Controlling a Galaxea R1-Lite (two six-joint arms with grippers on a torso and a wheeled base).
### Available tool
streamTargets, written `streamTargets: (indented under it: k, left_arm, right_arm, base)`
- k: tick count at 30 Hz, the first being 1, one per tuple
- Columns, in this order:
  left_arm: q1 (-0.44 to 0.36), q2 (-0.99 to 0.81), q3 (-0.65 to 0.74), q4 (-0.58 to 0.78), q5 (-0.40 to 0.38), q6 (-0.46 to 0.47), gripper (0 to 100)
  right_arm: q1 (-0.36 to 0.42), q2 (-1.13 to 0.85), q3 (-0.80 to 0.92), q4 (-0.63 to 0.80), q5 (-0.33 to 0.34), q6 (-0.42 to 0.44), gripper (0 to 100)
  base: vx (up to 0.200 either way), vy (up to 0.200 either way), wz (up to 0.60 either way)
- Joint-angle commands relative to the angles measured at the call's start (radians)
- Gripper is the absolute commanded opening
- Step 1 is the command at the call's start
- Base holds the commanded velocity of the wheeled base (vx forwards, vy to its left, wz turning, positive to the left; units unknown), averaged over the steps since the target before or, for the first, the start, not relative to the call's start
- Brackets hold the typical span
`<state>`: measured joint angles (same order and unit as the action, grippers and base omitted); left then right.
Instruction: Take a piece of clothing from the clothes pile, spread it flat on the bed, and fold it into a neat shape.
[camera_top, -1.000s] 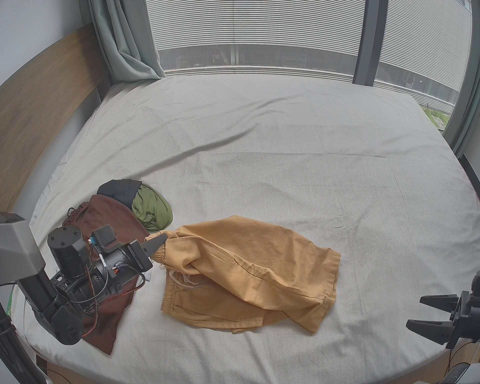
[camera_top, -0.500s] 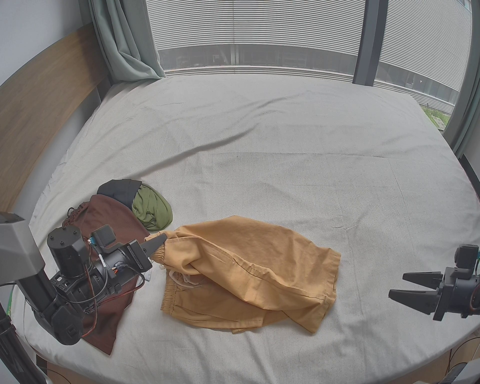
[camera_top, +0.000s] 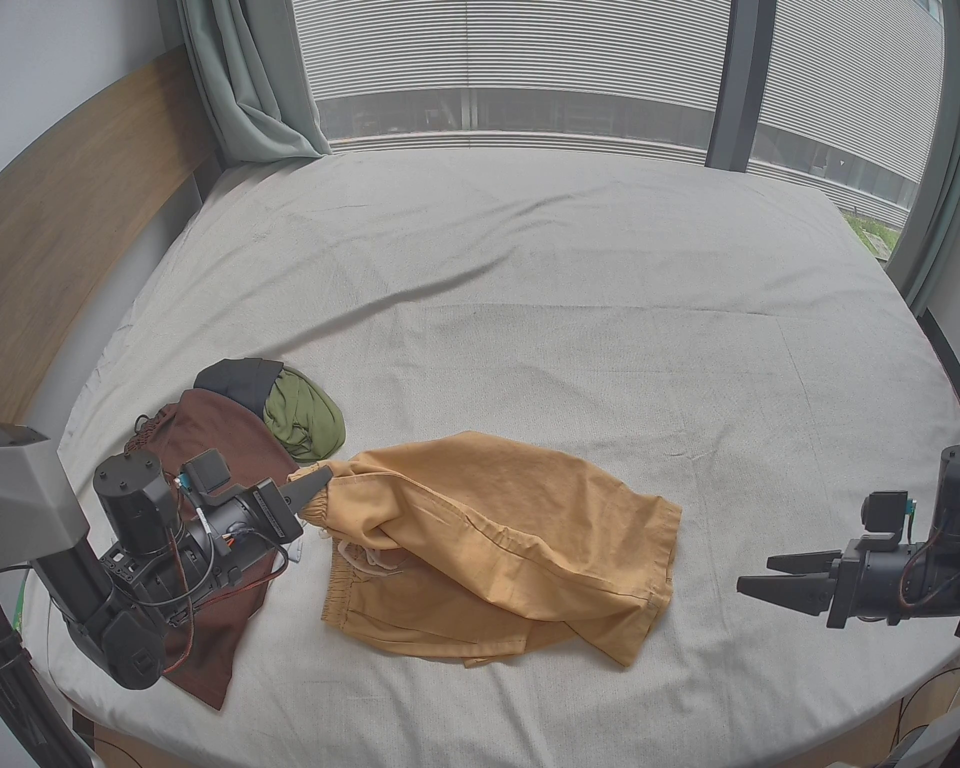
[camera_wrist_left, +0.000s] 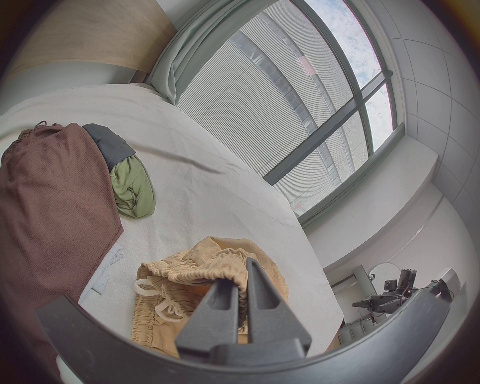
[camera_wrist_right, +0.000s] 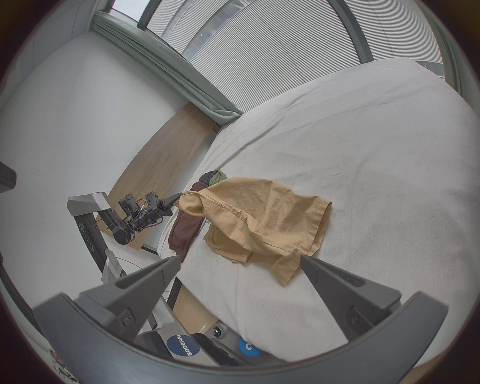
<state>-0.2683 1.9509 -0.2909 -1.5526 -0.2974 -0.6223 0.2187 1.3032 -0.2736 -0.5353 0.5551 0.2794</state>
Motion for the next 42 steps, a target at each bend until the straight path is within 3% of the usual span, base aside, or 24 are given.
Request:
streamTargets:
  k: [1,10,17,32,42]
  left_arm:
    - [0.003,0.003,0.001,-0.003,0.0,0.0,0]
    - [0.006,0.01,0.001,-0.001,0.0,0.0,0]
    - [0.015,0.011,-0.004,-0.001,0.0,-0.002,0]
    - [0.02,0.014,-0.002,-0.001,0.0,0.0,0]
    - [0.047,0.017,-0.007,-0.001,-0.002,0.0,0]
  right_arm:
    - [0.005,0.096,0.005,-0.046,0.002,0.004,100]
    - [0.064,0.205,0.028,-0.18,0.02,0.046,100]
    - [0.064,0.311,0.053,-0.304,0.022,0.073,100]
    - [0.062,0.475,0.063,-0.426,0.02,0.077,100]
    - [0.064,0.654,0.113,-0.663,0.017,0.107,100]
  base:
    - [0.0,0.0,0.0]
    - [0.0,0.0,0.0]
    - [0.0,0.0,0.0]
    - [0.0,0.0,0.0]
    - [0.0,0.0,0.0]
